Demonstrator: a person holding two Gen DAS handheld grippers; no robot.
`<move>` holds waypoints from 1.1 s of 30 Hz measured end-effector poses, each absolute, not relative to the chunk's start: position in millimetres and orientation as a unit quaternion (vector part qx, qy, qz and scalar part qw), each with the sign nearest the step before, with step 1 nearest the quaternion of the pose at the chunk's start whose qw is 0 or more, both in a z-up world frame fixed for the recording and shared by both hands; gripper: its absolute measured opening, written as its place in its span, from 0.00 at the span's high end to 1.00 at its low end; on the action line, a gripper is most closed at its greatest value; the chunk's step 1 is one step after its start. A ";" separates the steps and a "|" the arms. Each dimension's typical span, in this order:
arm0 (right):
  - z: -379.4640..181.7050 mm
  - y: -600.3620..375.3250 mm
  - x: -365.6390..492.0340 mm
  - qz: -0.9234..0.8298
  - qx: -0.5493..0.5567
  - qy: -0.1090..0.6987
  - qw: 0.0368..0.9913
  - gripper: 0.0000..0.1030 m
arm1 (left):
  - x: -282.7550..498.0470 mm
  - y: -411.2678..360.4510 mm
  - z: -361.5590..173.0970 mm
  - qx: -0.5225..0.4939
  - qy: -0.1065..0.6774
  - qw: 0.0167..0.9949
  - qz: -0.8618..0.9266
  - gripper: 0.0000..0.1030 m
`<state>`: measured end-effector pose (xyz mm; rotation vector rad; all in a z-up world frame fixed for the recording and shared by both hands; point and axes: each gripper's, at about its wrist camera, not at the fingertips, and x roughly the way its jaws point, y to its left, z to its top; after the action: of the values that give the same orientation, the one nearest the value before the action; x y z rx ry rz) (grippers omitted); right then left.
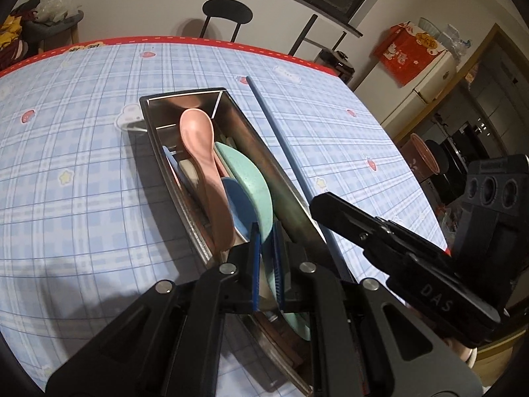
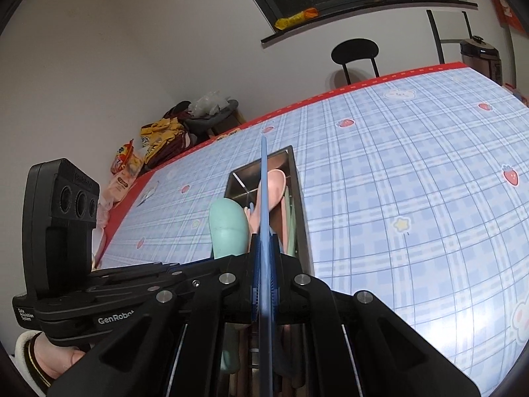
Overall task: Organize utensils
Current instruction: 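Carry both utensils over the caddy and lower them inside, then open both tools to release the utensils into the caddy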
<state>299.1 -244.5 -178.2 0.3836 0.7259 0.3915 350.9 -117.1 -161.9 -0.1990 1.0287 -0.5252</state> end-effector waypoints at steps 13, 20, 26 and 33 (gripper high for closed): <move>-184.8 -244.2 305.1 0.181 0.188 0.364 0.894 0.94 | 353.9 -129.1 -168.5 -0.090 0.492 0.832 -0.239 0.90; -186.3 -241.5 306.8 0.185 0.187 0.370 0.891 0.94 | 345.6 -114.2 -159.2 -0.102 0.479 0.839 -0.238 0.79; -182.6 -244.9 305.6 0.186 0.194 0.362 0.893 0.92 | 336.1 -102.1 -140.7 -0.089 0.454 0.859 -0.221 0.68; -176.8 -250.5 299.2 0.177 0.197 0.346 0.900 0.66 | 321.3 -85.6 -119.7 -0.065 0.422 0.882 -0.198 0.48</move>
<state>299.2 -250.5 -176.8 0.4075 0.7157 0.3654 321.3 -85.6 -119.7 -0.1357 0.8777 -0.4130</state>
